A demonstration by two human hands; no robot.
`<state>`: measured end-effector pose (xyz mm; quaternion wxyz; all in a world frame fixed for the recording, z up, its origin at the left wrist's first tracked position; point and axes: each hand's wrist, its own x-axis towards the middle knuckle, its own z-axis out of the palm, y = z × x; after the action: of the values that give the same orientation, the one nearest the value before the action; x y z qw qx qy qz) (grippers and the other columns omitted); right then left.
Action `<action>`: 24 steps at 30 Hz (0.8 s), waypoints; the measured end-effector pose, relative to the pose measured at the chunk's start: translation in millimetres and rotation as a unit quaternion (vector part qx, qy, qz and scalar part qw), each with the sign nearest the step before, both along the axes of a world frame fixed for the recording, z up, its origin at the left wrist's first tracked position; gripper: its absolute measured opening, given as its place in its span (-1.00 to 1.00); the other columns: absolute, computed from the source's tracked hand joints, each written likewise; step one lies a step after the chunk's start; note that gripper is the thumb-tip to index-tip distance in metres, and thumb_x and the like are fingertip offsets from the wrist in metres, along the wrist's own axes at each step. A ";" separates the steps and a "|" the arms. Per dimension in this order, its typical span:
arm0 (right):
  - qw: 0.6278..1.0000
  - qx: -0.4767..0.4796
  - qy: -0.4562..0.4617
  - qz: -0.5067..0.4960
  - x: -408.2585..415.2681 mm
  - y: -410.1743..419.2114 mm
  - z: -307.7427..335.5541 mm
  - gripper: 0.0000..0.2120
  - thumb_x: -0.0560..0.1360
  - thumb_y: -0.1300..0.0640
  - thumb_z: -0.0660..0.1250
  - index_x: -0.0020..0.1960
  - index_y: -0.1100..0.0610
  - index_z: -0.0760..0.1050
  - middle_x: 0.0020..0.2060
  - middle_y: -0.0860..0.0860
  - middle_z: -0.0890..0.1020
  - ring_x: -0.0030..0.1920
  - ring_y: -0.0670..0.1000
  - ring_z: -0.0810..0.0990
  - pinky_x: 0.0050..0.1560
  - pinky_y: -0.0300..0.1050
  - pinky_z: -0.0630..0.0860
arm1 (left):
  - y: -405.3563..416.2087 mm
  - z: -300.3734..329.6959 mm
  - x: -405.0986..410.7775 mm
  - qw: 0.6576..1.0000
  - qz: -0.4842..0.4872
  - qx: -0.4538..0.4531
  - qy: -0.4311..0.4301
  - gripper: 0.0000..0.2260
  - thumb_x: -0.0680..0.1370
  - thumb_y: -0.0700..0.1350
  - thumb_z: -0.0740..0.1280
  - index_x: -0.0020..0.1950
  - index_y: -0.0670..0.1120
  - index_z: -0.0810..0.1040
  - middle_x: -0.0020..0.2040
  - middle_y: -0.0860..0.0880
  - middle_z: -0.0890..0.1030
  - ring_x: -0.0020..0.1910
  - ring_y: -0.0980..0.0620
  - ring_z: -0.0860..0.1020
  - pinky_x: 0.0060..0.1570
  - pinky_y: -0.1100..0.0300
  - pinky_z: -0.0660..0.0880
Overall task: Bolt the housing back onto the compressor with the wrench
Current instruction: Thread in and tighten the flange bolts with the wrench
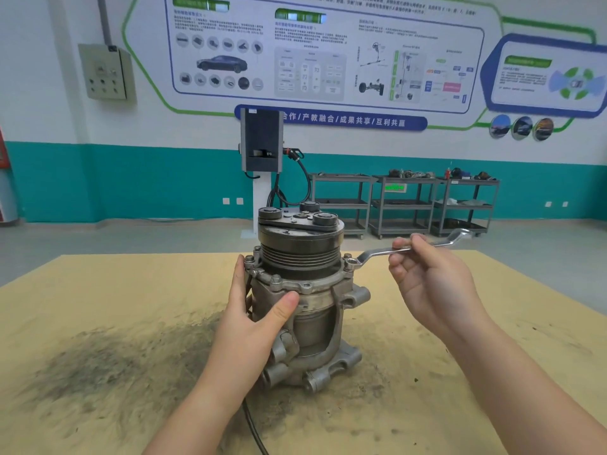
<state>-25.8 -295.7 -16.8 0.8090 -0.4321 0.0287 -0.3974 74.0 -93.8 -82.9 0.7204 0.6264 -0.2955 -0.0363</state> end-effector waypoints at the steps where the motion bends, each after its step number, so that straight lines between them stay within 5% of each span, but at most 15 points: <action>1: 1.000 -0.013 -0.003 -0.004 1.1 0.3 -0.7 -0.86 0.67 0.25 0.09 -0.04 0.19 0.36 -0.37 0.04 0.63 -0.42 -0.04 0.55 -0.38 -0.25 0.52 | -0.2 0.3 -0.4 1.000 0.000 0.000 0.000 -0.03 0.25 0.33 0.45 0.54 0.40 0.00 0.31 0.49 0.39 0.29 0.48 0.35 0.47 0.07 0.28; 6: 0.997 -0.053 -0.006 -0.049 3.4 2.8 -5.6 -0.83 0.68 0.21 0.05 -0.02 0.23 0.36 -0.34 0.04 0.63 -0.41 -0.05 0.57 -0.36 -0.25 0.53 | 0.1 -0.2 -0.7 1.000 0.000 0.004 -0.006 -0.06 0.29 0.31 0.44 0.54 0.40 -0.02 0.38 0.41 0.37 0.38 0.33 0.34 0.49 0.03 0.25; 14: 0.947 -0.172 -0.106 -0.248 2.3 39.6 -26.4 -0.88 0.60 0.08 0.11 -0.02 0.13 0.29 -0.26 0.04 0.66 -0.33 0.05 0.63 -0.27 -0.17 0.55 | 1.4 -1.7 3.2 1.000 -0.012 0.000 0.001 -0.03 0.25 0.37 0.51 0.52 0.42 0.04 0.26 0.53 0.38 0.21 0.55 0.35 0.43 0.11 0.30; 20: 0.948 -0.164 -0.116 -0.249 -1.8 43.0 -26.6 -0.81 0.55 0.10 0.17 0.05 0.22 0.32 -0.25 0.07 0.66 -0.32 0.08 0.64 -0.24 -0.13 0.58 | 1.2 -4.2 13.2 0.999 -0.023 -0.030 0.007 -0.15 0.08 0.39 0.59 0.29 0.52 0.28 0.28 0.40 0.49 0.26 0.34 0.50 0.27 0.14 0.47; 24: 0.963 -0.099 -0.117 -0.222 -11.6 35.1 -18.6 -0.93 0.62 0.19 0.15 -0.01 0.19 0.35 -0.26 0.07 0.68 -0.30 0.05 0.66 -0.21 -0.18 0.60 | 2.3 1.6 21.0 0.999 -0.022 -0.028 -0.019 -0.14 0.03 0.39 0.60 0.24 0.42 0.28 0.10 0.57 0.46 0.14 0.53 0.45 0.09 0.32 0.51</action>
<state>-37.4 -260.6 -35.5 0.6515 -0.4428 -0.0104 -0.6159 95.0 -91.5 -81.2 0.7310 0.5999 -0.3236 -0.0321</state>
